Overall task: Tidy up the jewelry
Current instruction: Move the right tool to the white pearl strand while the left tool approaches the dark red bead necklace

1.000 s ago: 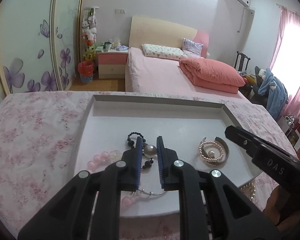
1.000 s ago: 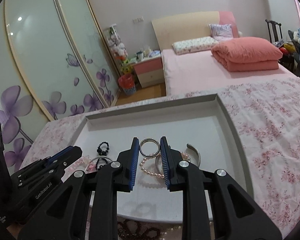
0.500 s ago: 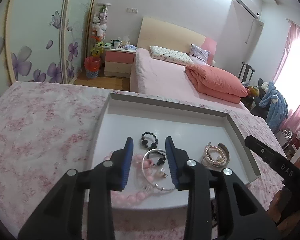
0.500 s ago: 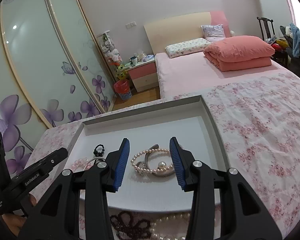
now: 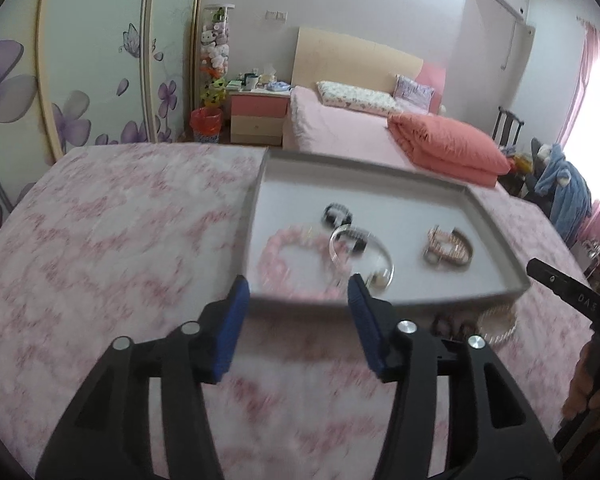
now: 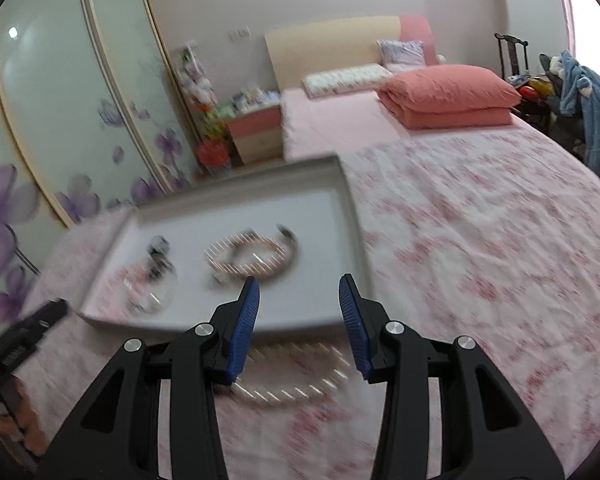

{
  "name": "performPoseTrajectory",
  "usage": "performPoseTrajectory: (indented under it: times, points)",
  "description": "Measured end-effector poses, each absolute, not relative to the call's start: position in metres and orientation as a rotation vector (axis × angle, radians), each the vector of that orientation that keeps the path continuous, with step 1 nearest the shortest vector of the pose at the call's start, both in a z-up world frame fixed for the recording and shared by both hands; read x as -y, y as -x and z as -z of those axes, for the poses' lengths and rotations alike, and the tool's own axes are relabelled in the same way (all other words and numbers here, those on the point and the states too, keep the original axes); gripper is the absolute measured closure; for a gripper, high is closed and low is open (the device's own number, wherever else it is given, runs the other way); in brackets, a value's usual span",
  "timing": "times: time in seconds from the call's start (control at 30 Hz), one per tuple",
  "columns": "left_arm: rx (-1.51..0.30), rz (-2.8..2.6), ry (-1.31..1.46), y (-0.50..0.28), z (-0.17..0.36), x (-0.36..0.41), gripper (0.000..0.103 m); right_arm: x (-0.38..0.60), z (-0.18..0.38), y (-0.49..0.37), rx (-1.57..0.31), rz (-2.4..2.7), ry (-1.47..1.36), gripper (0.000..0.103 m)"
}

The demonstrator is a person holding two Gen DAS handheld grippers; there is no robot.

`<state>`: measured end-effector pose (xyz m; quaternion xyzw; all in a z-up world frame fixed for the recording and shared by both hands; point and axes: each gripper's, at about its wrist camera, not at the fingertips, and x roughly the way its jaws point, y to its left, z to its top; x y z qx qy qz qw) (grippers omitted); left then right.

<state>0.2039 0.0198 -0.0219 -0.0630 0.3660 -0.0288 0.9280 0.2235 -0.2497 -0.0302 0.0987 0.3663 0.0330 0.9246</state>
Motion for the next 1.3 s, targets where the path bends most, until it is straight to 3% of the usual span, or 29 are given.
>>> performPoseTrajectory:
  times: [0.33,0.53,0.57,1.3]
  points:
    - [-0.781,0.051,0.108,-0.181,0.033,-0.031,0.036,0.242,0.063,-0.223,-0.883,-0.048,-0.091,0.064]
    - [-0.792,0.051,0.09,-0.18,0.036,-0.026,0.035,0.233,0.072,-0.216,-0.883,-0.032,-0.005,0.091]
    - [-0.795,0.052,0.088,-0.18,0.037,-0.025,0.035,0.234,0.073,-0.214,-0.884,-0.035,-0.009,0.092]
    - [-0.845,0.189,-0.036,-0.185,0.056,0.049,0.024,0.266,0.074,-0.19,-0.879,0.062,0.014,0.092]
